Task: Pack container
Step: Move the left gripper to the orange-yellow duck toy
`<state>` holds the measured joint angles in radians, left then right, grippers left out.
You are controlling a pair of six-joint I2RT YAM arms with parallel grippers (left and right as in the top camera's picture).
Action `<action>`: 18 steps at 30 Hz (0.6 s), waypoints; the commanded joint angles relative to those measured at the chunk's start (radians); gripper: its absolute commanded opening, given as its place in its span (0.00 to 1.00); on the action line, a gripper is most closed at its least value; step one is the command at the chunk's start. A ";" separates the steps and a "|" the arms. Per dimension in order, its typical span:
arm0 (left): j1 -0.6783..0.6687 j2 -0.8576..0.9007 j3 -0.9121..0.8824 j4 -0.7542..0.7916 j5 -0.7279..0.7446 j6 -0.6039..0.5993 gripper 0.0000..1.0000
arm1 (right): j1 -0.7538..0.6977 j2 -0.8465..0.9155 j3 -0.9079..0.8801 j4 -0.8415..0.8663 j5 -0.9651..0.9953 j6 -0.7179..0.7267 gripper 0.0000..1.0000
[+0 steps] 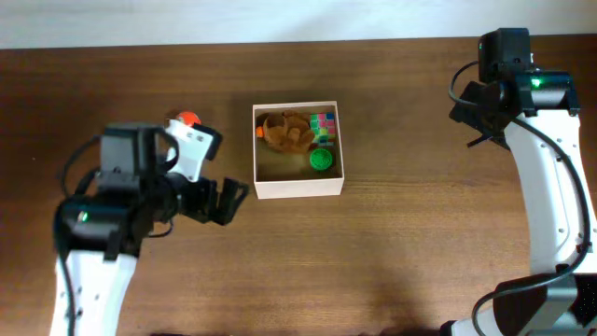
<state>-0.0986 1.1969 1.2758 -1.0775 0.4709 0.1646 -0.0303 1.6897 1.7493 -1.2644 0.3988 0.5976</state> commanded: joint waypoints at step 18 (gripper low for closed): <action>0.003 0.165 0.022 0.073 -0.755 -0.292 0.99 | -0.004 0.007 0.001 0.000 0.002 -0.006 0.99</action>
<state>-0.0982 1.3384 1.2758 -1.0210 0.0093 -0.0395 -0.0303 1.6897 1.7493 -1.2644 0.3985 0.5976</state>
